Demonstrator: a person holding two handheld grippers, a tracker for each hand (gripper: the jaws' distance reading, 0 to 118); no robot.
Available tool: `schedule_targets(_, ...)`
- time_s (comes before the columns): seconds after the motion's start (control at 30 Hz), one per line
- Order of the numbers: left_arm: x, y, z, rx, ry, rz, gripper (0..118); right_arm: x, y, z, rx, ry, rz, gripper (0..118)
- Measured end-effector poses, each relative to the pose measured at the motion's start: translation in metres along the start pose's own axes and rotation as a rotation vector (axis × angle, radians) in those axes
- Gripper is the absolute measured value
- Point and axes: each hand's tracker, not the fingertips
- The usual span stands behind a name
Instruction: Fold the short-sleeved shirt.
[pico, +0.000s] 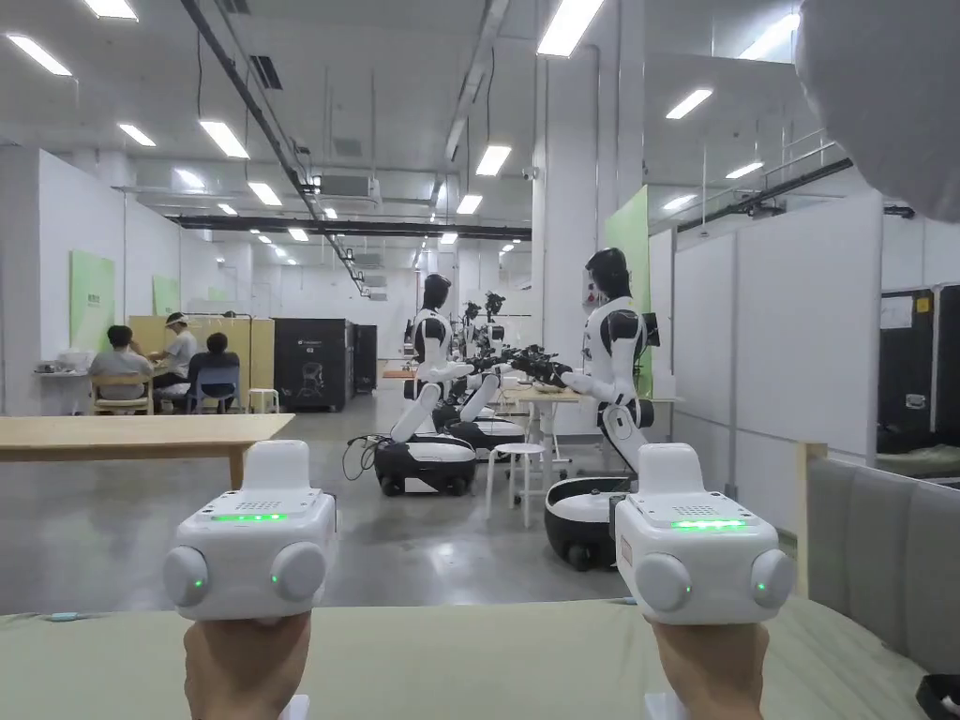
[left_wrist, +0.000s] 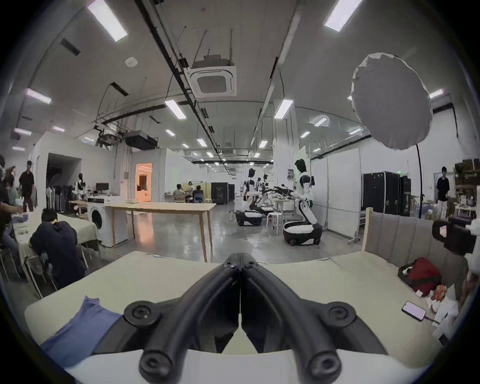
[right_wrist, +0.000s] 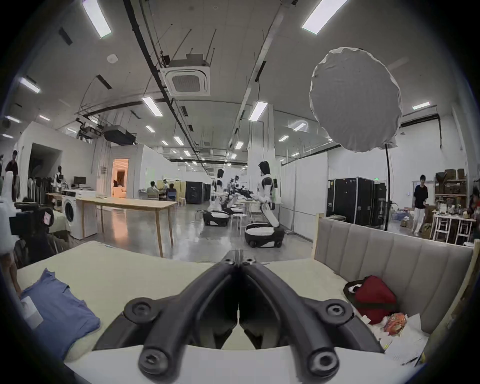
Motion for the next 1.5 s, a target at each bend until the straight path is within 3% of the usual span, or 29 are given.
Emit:
schedule_targets(0.07, -0.024, -0.001, 0.004, 0.008, 0.052, -0.022, 0, -0.022, 0.002, -0.003, 0.013, 0.019, 0.029, 0)
schedule_targets(0.4, -0.207, -0.013, 0.063, -0.035, 0.345, -0.020, 0, -0.219, 0.006, 0.030, 0.033, 0.393, 0.038, 0)
schedule_targets(0.57, -0.249, -0.017, 0.078, -0.051, 0.389, -0.043, 0, -0.259, 0.000, 0.036, 0.031, 0.455, 0.065, 0)
schedule_targets(0.7, -0.258, -0.024, 0.080, -0.085, 0.382, -0.065, 0, -0.266, -0.001, 0.041, 0.008, 0.496, 0.045, 0)
schedule_targets(0.83, -0.269, -0.033, 0.059, -0.332, 0.276, -0.118, 0, -0.267, -0.014, 0.042, -0.025, 0.582, 0.036, 0)
schedule_targets(0.87, -0.273, -0.037, 0.051, -0.405, 0.243, -0.121, 7, -0.267, -0.018, 0.047, -0.022, 0.583, 0.040, 0)
schedule_targets(0.9, -0.279, -0.044, 0.042, -0.472, 0.197, -0.110, 29, -0.266, -0.022, 0.050, -0.022, 0.605, 0.045, 0)
schedule_targets(0.97, -0.292, -0.061, 0.026, -0.545, 0.135, -0.102, 118, -0.264, -0.030, 0.056, -0.028, 0.643, 0.060, 0)
schedule_targets(1.0, -0.302, -0.076, 0.013, -0.618, 0.136, -0.084, 116, -0.265, -0.035, 0.058, -0.029, 0.656, 0.068, 0)
schedule_targets(1.03, -0.311, -0.091, 0.005, -0.496, 0.174, -0.030, 118, -0.265, -0.041, 0.059, -0.038, 0.690, 0.088, 0)
schedule_targets(1.07, -0.314, -0.112, -0.004, -0.626, 0.124, -0.030, 118, -0.269, -0.050, 0.051, -0.055, 0.720, 0.102, 0)
schedule_targets(1.23, -0.357, -0.207, -0.056, -0.788, 0.084, 0.138, 118, -0.278, -0.091, 0.041, -0.148, 0.793, 0.081, 0)
schedule_targets(1.43, -0.347, -0.297, -0.085, -0.998, 0.066, 0.080, 118, -0.300, -0.135, 0.029, -0.201, 0.858, 0.155, 0)
schedule_targets(1.5, -0.346, -0.309, -0.093, -0.901, 0.104, -0.038, 118, -0.303, -0.139, 0.030, -0.222, 0.881, 0.152, 0)
